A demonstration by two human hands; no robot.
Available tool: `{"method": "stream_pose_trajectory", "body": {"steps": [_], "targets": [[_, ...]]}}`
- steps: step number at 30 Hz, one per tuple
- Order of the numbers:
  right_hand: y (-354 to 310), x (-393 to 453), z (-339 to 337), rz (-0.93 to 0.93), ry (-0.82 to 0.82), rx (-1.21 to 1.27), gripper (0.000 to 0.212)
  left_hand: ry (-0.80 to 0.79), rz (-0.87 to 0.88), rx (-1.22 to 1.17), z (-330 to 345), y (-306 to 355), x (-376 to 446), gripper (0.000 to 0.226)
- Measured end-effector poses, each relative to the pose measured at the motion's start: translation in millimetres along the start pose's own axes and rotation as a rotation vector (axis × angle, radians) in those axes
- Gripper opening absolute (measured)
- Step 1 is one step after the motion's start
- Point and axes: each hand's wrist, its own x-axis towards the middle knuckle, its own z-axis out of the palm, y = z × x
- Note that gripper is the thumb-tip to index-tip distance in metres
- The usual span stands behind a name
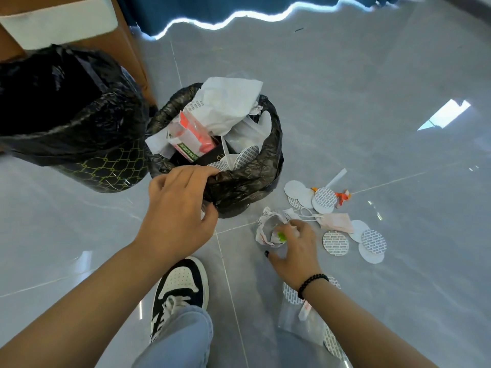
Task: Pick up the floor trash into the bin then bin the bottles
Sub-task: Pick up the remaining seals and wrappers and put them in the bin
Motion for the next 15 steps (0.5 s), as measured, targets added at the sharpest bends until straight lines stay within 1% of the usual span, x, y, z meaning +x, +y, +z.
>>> {"method": "stream_pose_trajectory", "body": {"steps": [2,3,5,6,7,9,11,13,14,15], "targets": [[-1.2,0.7,9.3,-0.136,-0.101,-0.102,0.045,-0.008,-0.015,-0.011,-1.1,1.8,1.3,0.053],[-3.0,-0.2,12.1,-0.16,-0.183,-0.162,0.045,-0.008,-0.013,-0.013,-1.6,1.7,1.9,0.053],[-3.0,-1.6,15.8,-0.124,-0.318,-0.254,0.051,-0.01,-0.014,-0.021,-2.9,1.6,2.6,0.053],[-3.2,-1.1,16.4,-0.09,-0.339,-0.289,0.055,-0.015,-0.02,-0.034,-3.7,1.8,2.6,0.054],[-4.2,-0.1,15.8,-0.055,-0.327,-0.296,0.058,-0.021,-0.029,-0.053,-4.2,2.3,1.5,0.055],[-5.5,0.3,11.9,-0.015,-0.252,-0.249,0.056,-0.023,-0.042,-0.104,-4.0,4.7,-2.0,0.058],[-7.4,0.1,6.8,-0.061,-0.129,-0.142,0.046,-0.01,-0.037,-0.134,-2.2,8.2,-8.2,0.062],[-15.3,-0.4,-4.3,-0.069,-0.02,0.04,0.03,0.039,0.004,-0.118,-0.6,12.6,-14.9,0.062],[-23.2,0.3,-13.4,-0.022,0.014,0.172,0.024,0.072,0.036,-0.117,-1.3,14.7,-17.2,0.061],[-32.4,1.6,-24.5,0.056,0.015,0.314,0.021,0.1,0.074,-0.131,-2.4,16.9,-18.8,0.059]]}}
